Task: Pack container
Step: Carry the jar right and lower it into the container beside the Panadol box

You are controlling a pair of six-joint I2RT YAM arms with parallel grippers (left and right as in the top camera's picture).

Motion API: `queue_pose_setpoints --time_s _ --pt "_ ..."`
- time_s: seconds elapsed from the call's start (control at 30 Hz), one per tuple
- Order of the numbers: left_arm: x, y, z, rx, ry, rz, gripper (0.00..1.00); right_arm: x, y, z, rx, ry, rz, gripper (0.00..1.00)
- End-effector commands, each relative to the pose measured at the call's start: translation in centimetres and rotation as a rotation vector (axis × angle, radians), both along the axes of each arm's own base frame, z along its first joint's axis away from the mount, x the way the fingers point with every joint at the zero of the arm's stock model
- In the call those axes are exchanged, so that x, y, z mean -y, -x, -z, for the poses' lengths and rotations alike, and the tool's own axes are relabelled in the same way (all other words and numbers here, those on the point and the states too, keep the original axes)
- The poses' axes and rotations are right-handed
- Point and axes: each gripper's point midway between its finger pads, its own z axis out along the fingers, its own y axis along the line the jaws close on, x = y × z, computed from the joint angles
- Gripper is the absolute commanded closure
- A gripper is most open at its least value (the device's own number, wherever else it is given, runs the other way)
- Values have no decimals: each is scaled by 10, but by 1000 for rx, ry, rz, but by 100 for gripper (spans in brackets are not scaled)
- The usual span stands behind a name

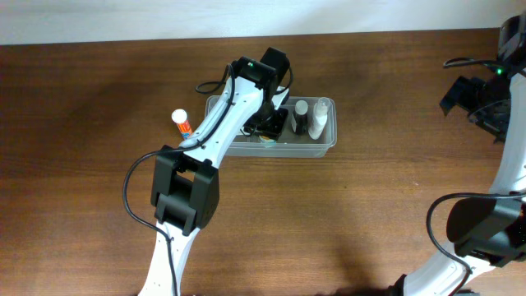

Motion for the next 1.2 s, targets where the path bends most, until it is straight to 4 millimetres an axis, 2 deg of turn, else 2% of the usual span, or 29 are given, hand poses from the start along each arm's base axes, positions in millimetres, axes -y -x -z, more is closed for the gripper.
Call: queue_pose_setpoints --time_s 0.0,0.3,0.6,1.17 --pt "-1 -5 -2 16 -6 -20 63 0 0 2 -3 -2 -6 2" --pt "-1 -5 3 6 -9 -45 63 0 0 2 -3 -2 -6 2" --pt "-1 -3 21 -29 -25 -45 63 0 0 2 -3 -2 -6 2" --pt "1 -6 22 -16 -18 -44 62 0 0 2 -3 -2 -6 2"
